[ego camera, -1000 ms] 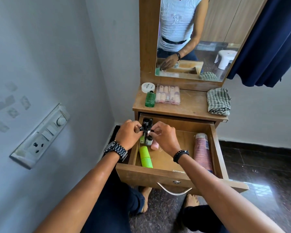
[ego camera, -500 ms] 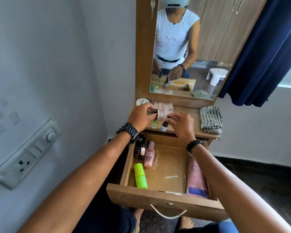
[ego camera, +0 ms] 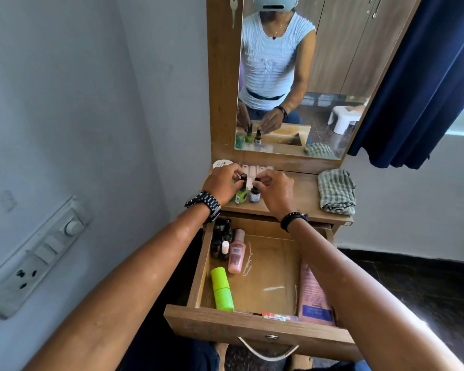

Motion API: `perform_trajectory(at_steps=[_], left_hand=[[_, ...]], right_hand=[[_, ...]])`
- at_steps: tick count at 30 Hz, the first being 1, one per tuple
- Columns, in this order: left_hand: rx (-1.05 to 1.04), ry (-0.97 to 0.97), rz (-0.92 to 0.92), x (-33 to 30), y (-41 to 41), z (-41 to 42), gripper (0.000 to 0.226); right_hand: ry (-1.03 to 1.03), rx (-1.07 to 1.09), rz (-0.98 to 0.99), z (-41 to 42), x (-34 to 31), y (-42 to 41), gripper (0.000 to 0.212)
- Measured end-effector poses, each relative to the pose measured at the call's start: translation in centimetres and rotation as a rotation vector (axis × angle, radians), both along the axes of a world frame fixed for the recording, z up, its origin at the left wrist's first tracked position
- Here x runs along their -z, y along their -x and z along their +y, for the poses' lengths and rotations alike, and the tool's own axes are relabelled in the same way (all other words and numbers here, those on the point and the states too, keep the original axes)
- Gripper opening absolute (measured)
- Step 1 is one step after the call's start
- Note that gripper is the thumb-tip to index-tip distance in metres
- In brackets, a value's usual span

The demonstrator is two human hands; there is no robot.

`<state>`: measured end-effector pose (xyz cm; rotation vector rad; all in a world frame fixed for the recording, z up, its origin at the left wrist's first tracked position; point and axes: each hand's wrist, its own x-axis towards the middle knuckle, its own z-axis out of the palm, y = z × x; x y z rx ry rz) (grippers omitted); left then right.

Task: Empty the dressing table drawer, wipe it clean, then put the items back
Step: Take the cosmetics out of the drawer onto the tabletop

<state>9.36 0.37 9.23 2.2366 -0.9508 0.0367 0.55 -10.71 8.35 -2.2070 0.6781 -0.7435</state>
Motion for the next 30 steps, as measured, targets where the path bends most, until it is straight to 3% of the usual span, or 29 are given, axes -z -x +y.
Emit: perform_trajectory(at_steps=[9,15,23,30], left_hand=[[-0.017,0.069,-0.038,-0.4,1.7,1.2,0.025],[-0.075,0.087,-0.018,2.2,3.6,5.0,0.014],[-0.065,-0.177,0.114,7.2,4.4,8.3,0.021],[-0.022,-0.361,0.062,8.9,4.4,8.4,0.031]], right_hand=[[-0.049,0.002,-0.033,-0.2,-0.3,1.8,0.023],[-0.286,-0.074,-0.103,1.8,1.2,4.8,0.014],[-0.335,-0.221,0.105,5.7,7.2,5.3,0.015],[-0.230,-0.278,0.215,7.3,10.4,4.7,0.021]])
